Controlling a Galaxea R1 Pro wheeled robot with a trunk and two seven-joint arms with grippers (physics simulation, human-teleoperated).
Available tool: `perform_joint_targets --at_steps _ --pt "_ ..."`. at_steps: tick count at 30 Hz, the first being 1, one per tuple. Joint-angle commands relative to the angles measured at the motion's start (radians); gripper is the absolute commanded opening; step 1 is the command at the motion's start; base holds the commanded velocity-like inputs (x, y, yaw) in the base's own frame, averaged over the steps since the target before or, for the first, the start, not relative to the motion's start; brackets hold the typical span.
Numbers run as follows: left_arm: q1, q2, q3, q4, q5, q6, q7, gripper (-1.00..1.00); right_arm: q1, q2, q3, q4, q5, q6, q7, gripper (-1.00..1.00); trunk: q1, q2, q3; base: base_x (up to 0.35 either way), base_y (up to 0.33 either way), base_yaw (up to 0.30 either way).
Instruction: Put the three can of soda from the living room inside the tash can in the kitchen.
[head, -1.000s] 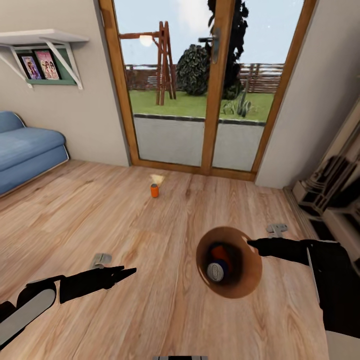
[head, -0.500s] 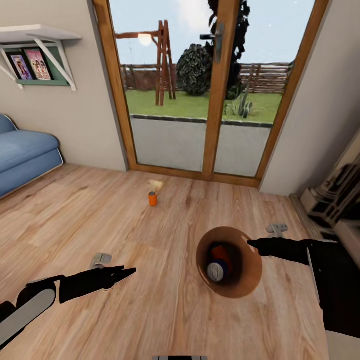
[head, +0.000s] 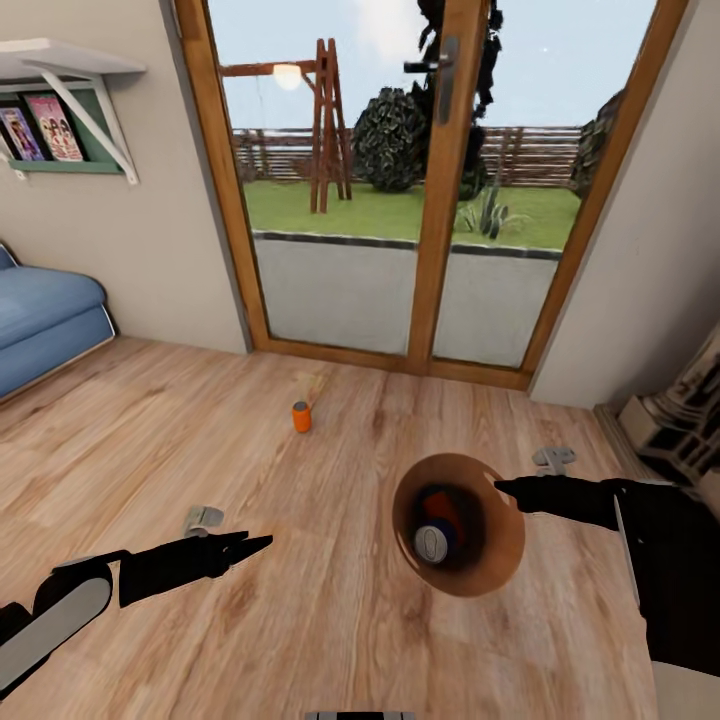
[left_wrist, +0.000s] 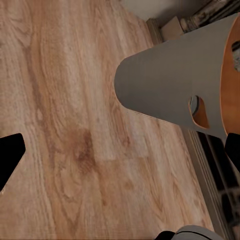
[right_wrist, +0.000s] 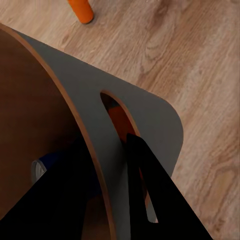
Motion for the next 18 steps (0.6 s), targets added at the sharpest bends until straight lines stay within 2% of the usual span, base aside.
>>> perform_joint_targets --at_steps 1,18 --pt "0.0 0.0 0.0 0.0 0.0 0.0 0.0 1.0 0.0 0.0 0.0 -0.001 -0.026 0.013 0.001 -1.0 0.0 0.0 0.0 0.338 0.0 0.0" --pt "0.0 0.0 0.0 0.0 -0.001 0.003 0.0 1.0 0.0 0.0 -0.003 -0.001 -0.026 0.013 0.002 -1.0 0.0 0.0 0.0 0.338 0.0 0.0"
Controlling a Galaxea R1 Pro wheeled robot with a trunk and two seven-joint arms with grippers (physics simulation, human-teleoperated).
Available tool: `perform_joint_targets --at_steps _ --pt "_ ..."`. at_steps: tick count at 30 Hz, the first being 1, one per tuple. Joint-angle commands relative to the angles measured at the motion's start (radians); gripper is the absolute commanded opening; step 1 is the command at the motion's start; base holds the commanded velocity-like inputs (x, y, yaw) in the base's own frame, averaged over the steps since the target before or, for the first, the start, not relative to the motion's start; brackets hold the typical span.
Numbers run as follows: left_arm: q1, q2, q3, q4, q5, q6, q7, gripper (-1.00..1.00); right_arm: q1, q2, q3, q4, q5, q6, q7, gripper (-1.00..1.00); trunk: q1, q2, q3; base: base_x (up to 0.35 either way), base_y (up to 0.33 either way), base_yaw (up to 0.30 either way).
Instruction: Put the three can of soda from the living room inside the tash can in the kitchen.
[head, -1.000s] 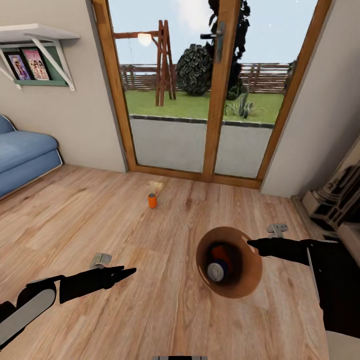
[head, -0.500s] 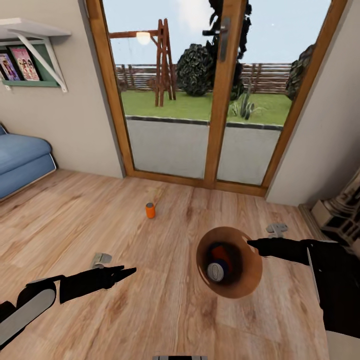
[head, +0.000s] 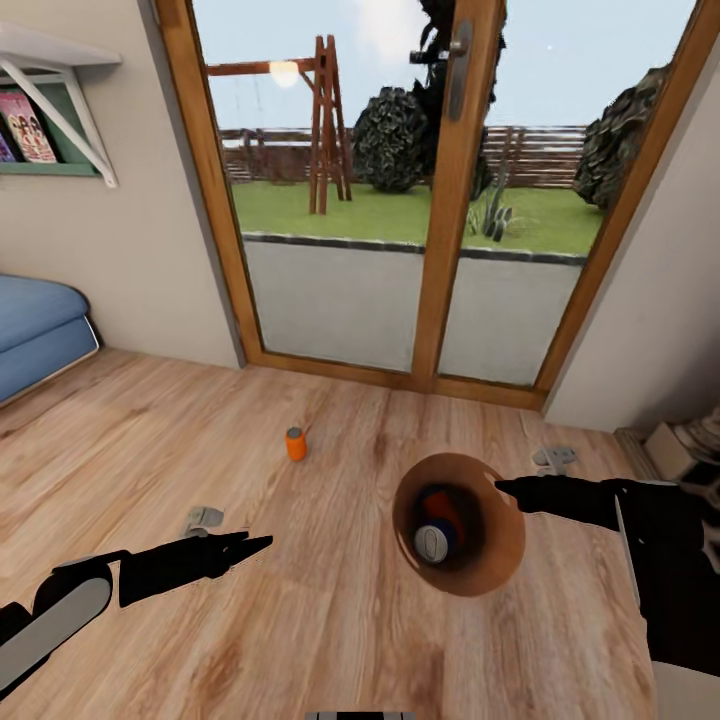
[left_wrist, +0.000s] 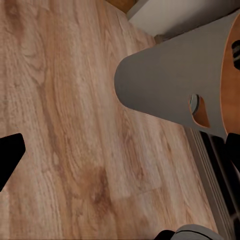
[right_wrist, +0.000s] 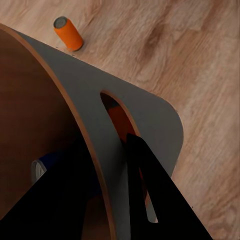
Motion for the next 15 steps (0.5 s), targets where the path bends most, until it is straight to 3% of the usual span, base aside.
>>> perform_joint_targets --at_steps 1,15 --pt "0.0 0.0 0.0 0.0 0.0 0.0 0.0 1.0 0.0 0.0 0.0 -0.001 -0.026 0.013 0.001 -1.0 0.0 0.0 0.0 0.338 0.0 0.0" --pt "0.0 0.0 0.0 0.0 -0.001 0.0 0.0 1.0 0.0 0.001 0.0 -0.001 -0.026 0.013 0.001 -1.0 0.0 0.0 0.0 0.338 0.0 0.0"
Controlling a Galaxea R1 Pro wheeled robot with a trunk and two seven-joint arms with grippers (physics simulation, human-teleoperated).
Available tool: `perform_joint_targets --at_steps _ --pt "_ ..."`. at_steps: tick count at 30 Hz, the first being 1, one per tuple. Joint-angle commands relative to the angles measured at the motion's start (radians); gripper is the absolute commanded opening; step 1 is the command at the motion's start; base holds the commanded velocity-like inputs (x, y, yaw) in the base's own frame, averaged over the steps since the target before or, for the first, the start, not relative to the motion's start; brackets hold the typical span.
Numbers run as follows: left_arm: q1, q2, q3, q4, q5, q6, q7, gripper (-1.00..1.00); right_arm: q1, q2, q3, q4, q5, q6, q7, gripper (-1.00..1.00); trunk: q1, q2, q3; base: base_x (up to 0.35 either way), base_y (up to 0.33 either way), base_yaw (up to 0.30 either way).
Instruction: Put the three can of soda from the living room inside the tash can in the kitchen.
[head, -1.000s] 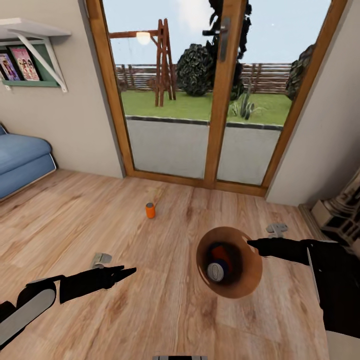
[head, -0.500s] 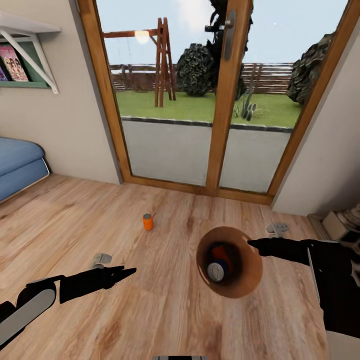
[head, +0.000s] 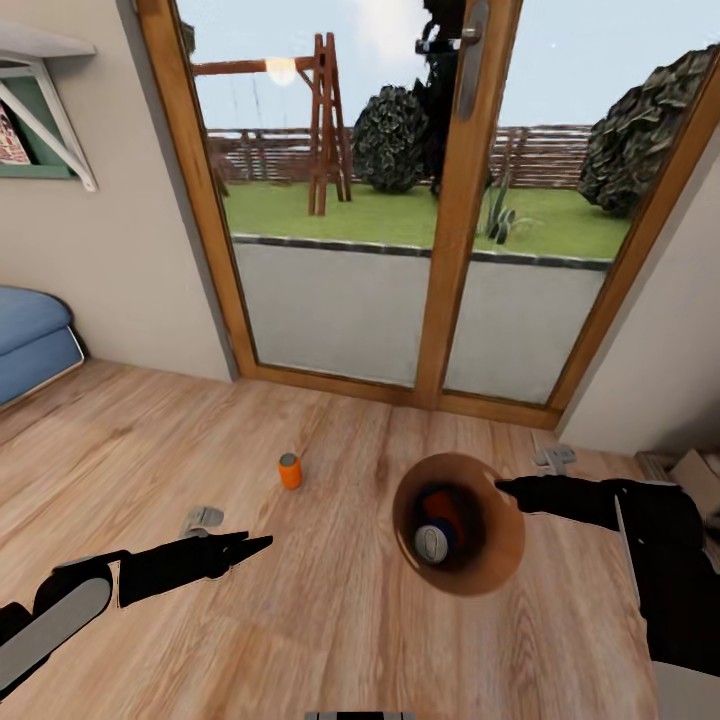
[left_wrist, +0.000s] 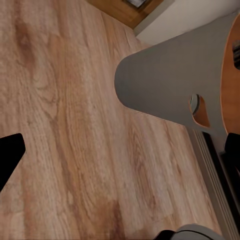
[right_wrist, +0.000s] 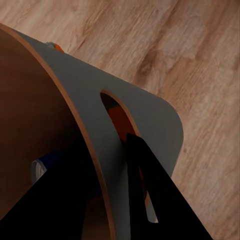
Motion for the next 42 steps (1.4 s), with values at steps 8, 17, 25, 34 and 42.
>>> perform_joint_targets --at_steps 8,17,25,34,42 --pt "0.0 0.0 0.0 0.0 0.0 -0.002 0.0 1.0 0.0 0.001 0.0 -0.001 -0.026 0.013 0.001 -1.0 0.0 0.0 0.0 0.338 0.0 0.0" --pt "0.0 0.0 0.0 0.0 0.0 -0.006 0.0 1.0 0.0 -0.001 0.0 -0.001 -0.026 0.013 0.001 -1.0 0.0 0.0 0.0 0.338 0.0 0.0" --pt "0.0 0.0 0.0 0.0 0.0 -0.007 0.0 1.0 0.0 -0.001 -0.001 -0.001 -0.026 0.013 0.001 -1.0 0.0 0.0 0.0 0.338 0.0 0.0" --pt "0.0 0.0 0.0 0.0 0.0 -0.008 0.0 1.0 0.0 -0.001 -0.001 -0.001 -0.026 0.013 0.001 -1.0 0.0 0.0 0.0 0.338 0.0 0.0" --pt "0.0 0.0 0.0 0.0 0.0 -0.009 0.0 1.0 0.0 -0.001 -0.001 -0.001 -0.026 0.013 0.001 -1.0 0.0 0.0 0.0 0.338 0.0 0.0"
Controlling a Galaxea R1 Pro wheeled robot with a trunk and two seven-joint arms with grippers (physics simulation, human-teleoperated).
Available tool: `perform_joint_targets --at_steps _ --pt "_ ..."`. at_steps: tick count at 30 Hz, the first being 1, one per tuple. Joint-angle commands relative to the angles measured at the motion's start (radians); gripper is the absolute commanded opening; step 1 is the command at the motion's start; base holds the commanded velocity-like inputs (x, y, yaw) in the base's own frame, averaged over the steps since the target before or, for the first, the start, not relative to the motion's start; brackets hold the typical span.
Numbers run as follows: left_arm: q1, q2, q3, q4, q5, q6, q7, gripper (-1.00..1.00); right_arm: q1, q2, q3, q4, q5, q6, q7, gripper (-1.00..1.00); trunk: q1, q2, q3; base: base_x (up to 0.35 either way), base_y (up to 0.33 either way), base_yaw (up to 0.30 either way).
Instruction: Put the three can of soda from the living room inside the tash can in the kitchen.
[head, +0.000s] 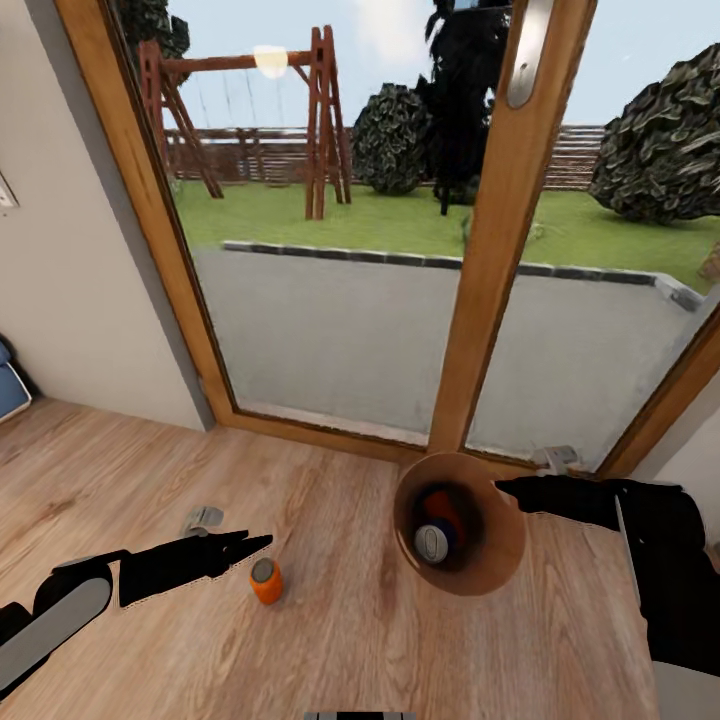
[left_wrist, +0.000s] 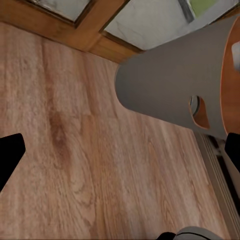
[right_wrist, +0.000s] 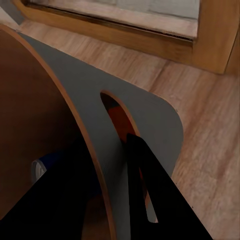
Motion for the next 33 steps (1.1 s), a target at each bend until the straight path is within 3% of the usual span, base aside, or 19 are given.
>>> perform_joint_targets --at_steps 1,11,24,28,33 --pt "0.0 0.0 0.0 0.0 0.0 -0.002 0.0 1.0 0.0 0.0 0.0 -0.001 -0.026 0.013 0.001 -1.0 0.0 0.0 0.0 0.338 0.0 0.0" --pt "0.0 0.0 0.0 0.0 0.0 -0.006 0.001 1.0 -0.001 -0.001 0.0 -0.001 -0.026 0.013 0.003 -1.0 0.0 0.0 0.0 0.102 0.0 0.0" --pt "0.0 0.0 0.0 0.0 -0.001 -0.005 0.003 1.0 0.0 0.0 0.0 -0.001 -0.026 0.013 0.003 -1.0 0.0 0.0 0.0 0.247 0.0 0.0" --pt "0.0 0.0 0.0 0.0 -0.001 -0.005 0.003 1.0 0.0 -0.004 -0.001 -0.001 -0.026 0.013 0.054 -1.0 0.0 0.0 0.0 0.014 0.0 0.0" --pt "0.0 0.0 0.0 0.0 -0.002 -0.004 0.003 1.0 0.0 -0.014 -0.004 -0.001 -0.026 0.013 0.068 -1.0 0.0 0.0 0.0 0.001 0.0 0.0"
